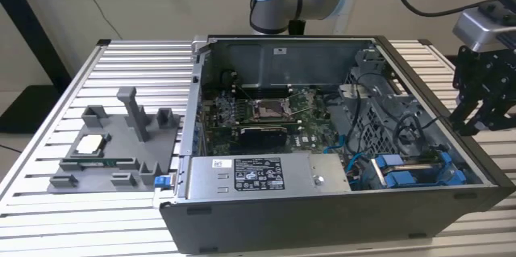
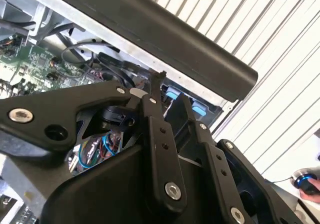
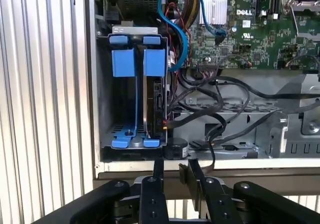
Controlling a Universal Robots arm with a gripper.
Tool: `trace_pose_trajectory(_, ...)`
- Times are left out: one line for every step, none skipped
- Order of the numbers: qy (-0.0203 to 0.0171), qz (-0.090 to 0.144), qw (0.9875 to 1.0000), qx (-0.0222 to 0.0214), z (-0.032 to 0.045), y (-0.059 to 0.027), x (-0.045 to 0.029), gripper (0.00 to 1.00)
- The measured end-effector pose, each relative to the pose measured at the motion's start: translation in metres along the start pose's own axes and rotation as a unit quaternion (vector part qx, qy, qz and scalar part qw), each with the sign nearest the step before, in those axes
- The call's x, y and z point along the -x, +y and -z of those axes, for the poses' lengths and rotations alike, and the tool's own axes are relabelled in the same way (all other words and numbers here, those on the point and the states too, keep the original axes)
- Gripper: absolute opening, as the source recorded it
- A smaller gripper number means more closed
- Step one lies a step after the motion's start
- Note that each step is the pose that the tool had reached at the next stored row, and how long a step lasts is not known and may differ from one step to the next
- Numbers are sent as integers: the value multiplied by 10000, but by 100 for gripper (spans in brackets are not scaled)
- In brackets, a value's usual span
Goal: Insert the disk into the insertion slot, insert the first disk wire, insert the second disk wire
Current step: 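Insert the second disk wire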
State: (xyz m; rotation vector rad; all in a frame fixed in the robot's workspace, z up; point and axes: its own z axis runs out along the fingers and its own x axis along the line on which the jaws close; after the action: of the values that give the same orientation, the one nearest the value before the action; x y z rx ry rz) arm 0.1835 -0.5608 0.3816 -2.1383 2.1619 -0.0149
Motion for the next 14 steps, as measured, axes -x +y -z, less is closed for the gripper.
trace_pose_trajectory(-5,0,10000,-10,-1,1,2,33)
trace_pose_trajectory(-6,0,10000,-18,-1,2,4,33)
trace_pose_trajectory(-5,-1,10000,-23,-1,2,7,33)
trace_pose_trajectory(-5,-5,10000,-26,-4,4,10,33)
trace_pose_trajectory(-5,-9,10000,-27,-6,5,13,33)
trace_pose_trajectory(-5,-12,10000,-28,-8,7,15,33)
trace_pose_trajectory(-5,-16,10000,-29,-7,13,18,33)
trace_pose_trajectory(-8,-20,10000,-29,-7,17,22,33)
trace_pose_trajectory(-10,-23,10000,-29,-8,18,25,33)
trace_pose_trajectory(-10,-29,10000,-30,-11,18,26,33)
trace_pose_trajectory(-10,-38,10000,-30,-16,18,27,33)
trace_pose_trajectory(-9,-44,10000,-31,-21,19,28,33)
trace_pose_trajectory(-8,-45,10000,-32,-23,19,29,33)
trace_pose_trajectory(-8,-46,10000,-33,-24,20,29,33)
